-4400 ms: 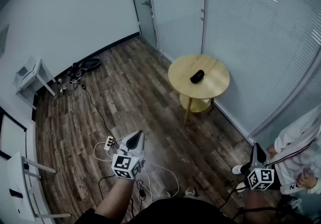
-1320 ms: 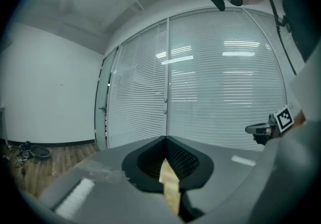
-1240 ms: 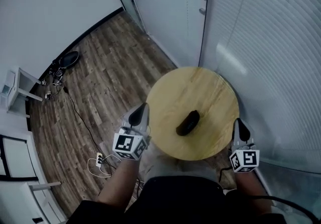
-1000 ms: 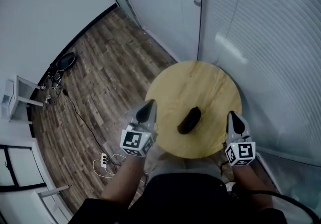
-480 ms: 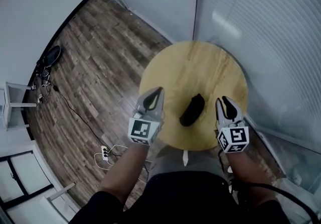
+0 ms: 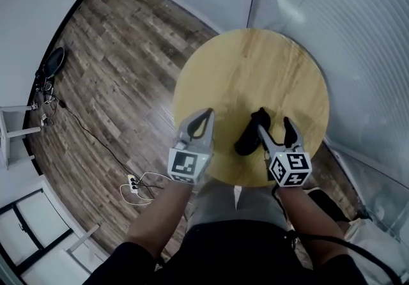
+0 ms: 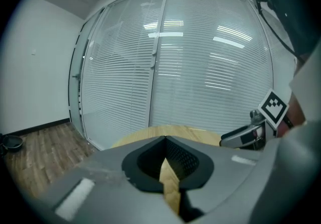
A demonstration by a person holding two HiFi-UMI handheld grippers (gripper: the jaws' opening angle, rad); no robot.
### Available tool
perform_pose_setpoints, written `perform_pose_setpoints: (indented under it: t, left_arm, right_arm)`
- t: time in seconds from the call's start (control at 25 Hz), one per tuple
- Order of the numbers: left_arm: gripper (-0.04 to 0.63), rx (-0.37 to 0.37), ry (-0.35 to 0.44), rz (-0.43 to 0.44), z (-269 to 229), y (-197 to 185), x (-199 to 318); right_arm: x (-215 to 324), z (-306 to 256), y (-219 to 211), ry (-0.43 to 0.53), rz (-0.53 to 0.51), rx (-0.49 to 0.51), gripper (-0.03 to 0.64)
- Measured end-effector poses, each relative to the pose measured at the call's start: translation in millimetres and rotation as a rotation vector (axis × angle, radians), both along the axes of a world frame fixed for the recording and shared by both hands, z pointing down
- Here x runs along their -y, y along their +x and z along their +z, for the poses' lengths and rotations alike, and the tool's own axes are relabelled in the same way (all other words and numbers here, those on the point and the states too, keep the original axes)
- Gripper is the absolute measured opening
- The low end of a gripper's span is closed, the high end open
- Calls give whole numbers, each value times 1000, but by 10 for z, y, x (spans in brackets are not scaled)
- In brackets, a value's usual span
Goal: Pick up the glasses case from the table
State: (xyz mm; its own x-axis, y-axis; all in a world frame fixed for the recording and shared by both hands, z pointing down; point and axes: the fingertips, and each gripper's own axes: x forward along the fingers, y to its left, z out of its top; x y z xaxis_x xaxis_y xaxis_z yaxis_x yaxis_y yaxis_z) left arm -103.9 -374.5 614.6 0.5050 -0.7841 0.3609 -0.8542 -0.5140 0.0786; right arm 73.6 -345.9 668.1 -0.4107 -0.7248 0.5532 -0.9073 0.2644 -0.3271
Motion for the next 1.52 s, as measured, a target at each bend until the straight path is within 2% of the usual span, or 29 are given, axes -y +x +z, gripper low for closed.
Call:
perform_pose_setpoints:
  t: [0.24,0.36,0.44,0.68,0.88,1.2,1.52]
  left_arm:
    - [3,-2,-27,58,207,63,58]
    - [3,-21,-43,44,225,62,46]
    - [3,4,-54,57,292,27,50]
    - [3,33,-73,73,448,-54,-3]
    - [3,13,-71,56,347,-77,21]
    - [3,30,-63,56,211,-219,-72]
    - [3,25,-20,57,30,-164,-121]
  right_arm:
    - [-2,400,-118,-134,70,76,390]
    - [-38,557,-208,-202,106,117,390]
    - [-34,644,-269,-237,114,142,390]
    - [5,913,-388,-297,111,92,402]
    - [43,919,-450,-287,101,57,405]
    - [31,688,-498,-227,18,95,356]
    - [-68,374,-354,-166,35,116,334]
